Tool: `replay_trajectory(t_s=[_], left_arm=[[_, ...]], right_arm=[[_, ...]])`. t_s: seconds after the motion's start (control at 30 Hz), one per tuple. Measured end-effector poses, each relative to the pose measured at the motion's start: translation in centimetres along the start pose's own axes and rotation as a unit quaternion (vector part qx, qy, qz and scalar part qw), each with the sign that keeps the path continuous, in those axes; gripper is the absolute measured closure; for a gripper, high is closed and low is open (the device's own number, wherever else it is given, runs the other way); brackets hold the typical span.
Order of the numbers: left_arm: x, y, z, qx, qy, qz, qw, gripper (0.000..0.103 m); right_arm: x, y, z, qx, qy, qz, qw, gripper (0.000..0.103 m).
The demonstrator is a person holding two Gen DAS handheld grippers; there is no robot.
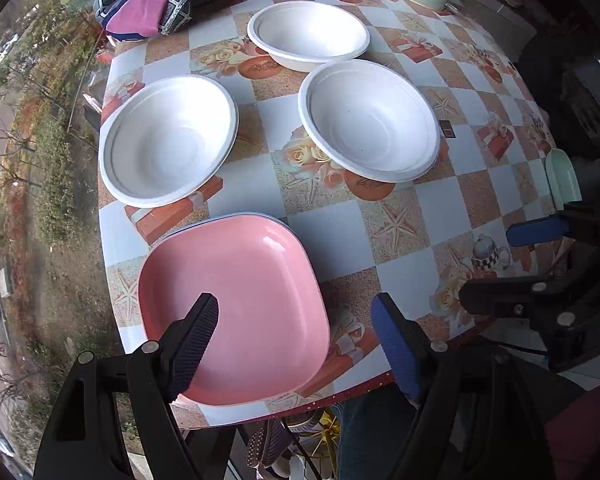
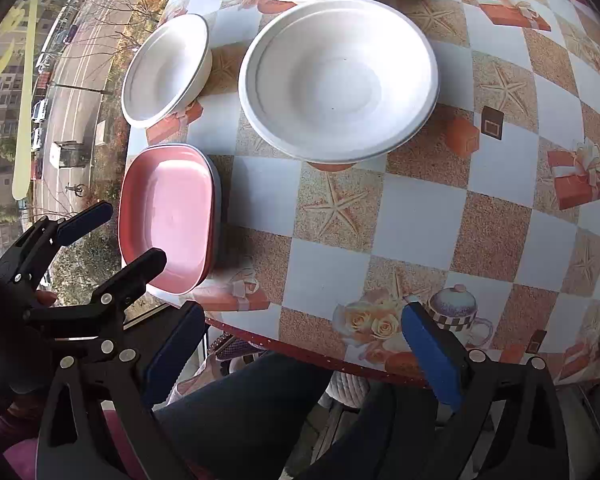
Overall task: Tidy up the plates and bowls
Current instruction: 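Open both grippers and lift away from the pink plate, then move both grippers to the mint-green plate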
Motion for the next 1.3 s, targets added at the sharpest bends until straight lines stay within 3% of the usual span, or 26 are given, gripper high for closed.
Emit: replay_trajectory(t_s=[0.23,0.5,0.77,0.97,1.3], left_arm=[[0.2,-0.8,7.4,-0.090,-0.003,-0.010,0.9959,0.021],[1.1,-2.9,13.6,-0.119,-0.020,-0.023,0.9923,0.021],[1.3,-5.4,20.7,-0.155,-0.044,-0.033,0.9864,0.021],[1.0,-6.5,25.4,-0.179,-0.056,-0.046,0.9811,0.021],[0.3,-7.8,30.5,-0.171,-0.049,-0.067,0.9817,0.021]], right_arm=[[3.5,1.7,7.4,-0.081,0.000,0.044,0.996,0.004],[8.6,3.9,17.1,-0.159,0.000,0.086,0.983,0.004],[13.8,6.2,26.2,-0.208,0.029,0.133,0.969,0.004],[16.3,7.6,32.6,-0.232,0.036,0.145,0.961,0.004],[18.0,9.1,37.9,-0.235,0.042,0.136,0.961,0.004]])
Point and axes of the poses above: each gripper's, at about its wrist camera, not at the fingertips, and x roughly against the way its jaws point, z to its right, y to its underside, the point moved 9 cm from there along -x, roughly the way its jaws point, and after that the axes turned 10 degrees about -y, right-handed, at the moved point
